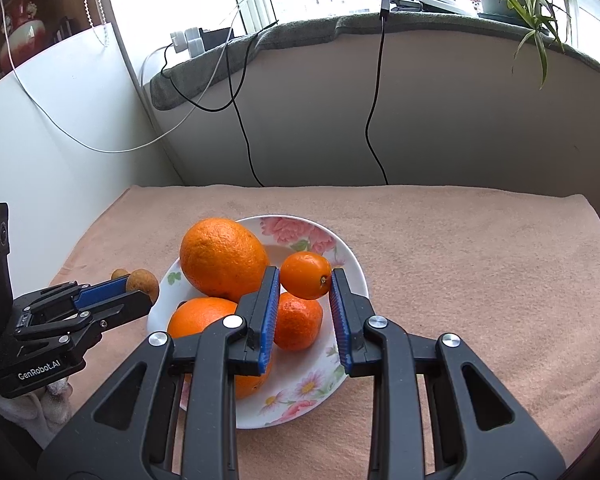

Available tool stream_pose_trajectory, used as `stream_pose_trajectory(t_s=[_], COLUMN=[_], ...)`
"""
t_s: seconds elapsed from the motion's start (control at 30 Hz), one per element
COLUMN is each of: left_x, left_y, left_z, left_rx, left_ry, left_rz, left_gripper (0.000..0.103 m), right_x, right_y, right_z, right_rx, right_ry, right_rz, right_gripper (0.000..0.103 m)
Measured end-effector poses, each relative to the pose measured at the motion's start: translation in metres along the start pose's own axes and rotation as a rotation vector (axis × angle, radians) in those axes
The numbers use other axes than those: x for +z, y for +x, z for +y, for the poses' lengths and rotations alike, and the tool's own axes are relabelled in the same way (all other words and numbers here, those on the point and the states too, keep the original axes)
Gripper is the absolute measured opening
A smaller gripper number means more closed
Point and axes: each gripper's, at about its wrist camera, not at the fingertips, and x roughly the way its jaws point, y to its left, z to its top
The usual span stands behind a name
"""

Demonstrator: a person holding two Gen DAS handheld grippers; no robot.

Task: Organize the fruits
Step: 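Carry the kumquat with the right tool and the kiwi with the left tool over the plate, then open the right tool to drop the kumquat while the left tool releases the kiwi on the plate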

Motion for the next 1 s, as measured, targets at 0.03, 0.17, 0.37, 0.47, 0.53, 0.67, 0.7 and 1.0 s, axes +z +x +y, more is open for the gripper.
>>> stream_pose_trajectory(t_s=[0.03,0.17,0.37,0.47,0.53,0.67,0.7,1.0], left_x=[0.0,0.0,0.001,0.001,0.001,0.002,0.003,0.003], left_y=[0.0,0.003,0.004,0.004,0.004,0.003,0.004,0.0], left_z=[0.0,0.0,-0.002,-0.003,-0.004,-0.007,-0.007,-0.013], left_rx=[-0.001,-0.005,-0.01,-0.011,-0.013,-0.015,-0.013,0.017], left_ry=[0.0,0.0,-0.002,0.001,0.007,0.011,0.013,0.045], left_rz=[0.0,0.005,0.005,0.004,0.006,-0.001,0.0,-0.021], left_gripper=[0.028,0.029,0.029,0.029,0.036,0.048,0.052,0.08], right_x=[0.0,0.0,-0.001,-0.001,-0.001,-0.002,-0.002,-0.001], right_y=[0.0,0.002,0.003,0.003,0.003,-0.001,-0.002,-0.009], right_z=[0.0,0.0,0.0,0.0,0.0,0.002,0.003,0.012], right_rx=[0.0,-0.001,0.004,0.004,0.003,-0.003,-0.005,-0.001], right_ry=[0.0,-0.001,0.003,0.001,0.0,-0.009,-0.011,-0.032], right_rz=[0.002,0.007,0.008,0.006,0.007,-0.006,-0.014,-0.024], right_gripper=[0.026,0.026,0.026,0.027,0.027,0.061,0.071,0.09])
